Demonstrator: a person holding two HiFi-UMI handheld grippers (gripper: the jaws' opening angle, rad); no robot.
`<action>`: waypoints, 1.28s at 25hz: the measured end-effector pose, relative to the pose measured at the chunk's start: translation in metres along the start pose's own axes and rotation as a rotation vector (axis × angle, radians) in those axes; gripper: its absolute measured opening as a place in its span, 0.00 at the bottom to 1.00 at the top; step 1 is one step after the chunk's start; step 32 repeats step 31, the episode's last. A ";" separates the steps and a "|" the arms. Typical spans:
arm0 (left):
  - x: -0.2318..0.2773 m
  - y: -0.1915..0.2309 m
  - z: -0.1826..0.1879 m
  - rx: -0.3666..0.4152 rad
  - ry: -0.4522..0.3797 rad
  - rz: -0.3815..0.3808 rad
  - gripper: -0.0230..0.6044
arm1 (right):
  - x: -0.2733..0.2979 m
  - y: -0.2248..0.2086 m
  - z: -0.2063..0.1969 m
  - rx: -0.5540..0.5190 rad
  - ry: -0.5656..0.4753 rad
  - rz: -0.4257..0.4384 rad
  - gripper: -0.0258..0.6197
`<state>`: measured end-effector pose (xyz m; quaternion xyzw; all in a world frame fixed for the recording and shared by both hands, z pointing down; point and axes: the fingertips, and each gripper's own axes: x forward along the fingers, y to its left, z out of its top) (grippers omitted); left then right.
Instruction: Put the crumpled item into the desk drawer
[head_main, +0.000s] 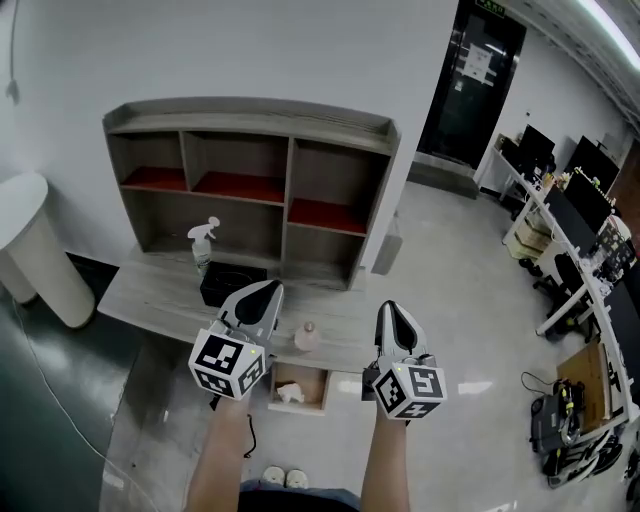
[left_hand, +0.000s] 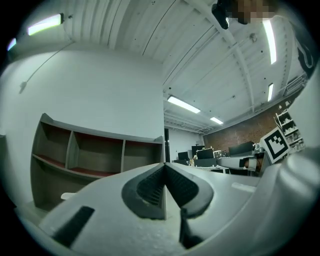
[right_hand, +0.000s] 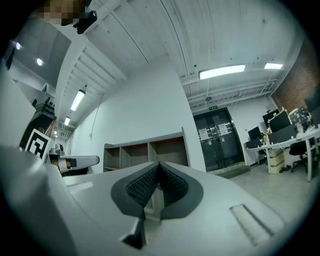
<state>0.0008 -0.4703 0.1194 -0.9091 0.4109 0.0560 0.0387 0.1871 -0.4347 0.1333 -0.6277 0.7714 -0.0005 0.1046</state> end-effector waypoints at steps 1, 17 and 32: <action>-0.001 -0.001 0.000 0.004 0.001 -0.001 0.04 | -0.002 0.001 0.002 -0.005 -0.004 0.001 0.05; -0.013 -0.004 -0.005 0.015 0.011 0.000 0.04 | -0.011 0.009 0.004 0.007 -0.021 0.017 0.05; 0.000 -0.002 -0.020 -0.006 0.035 -0.016 0.04 | 0.001 0.009 -0.005 0.002 0.016 0.039 0.05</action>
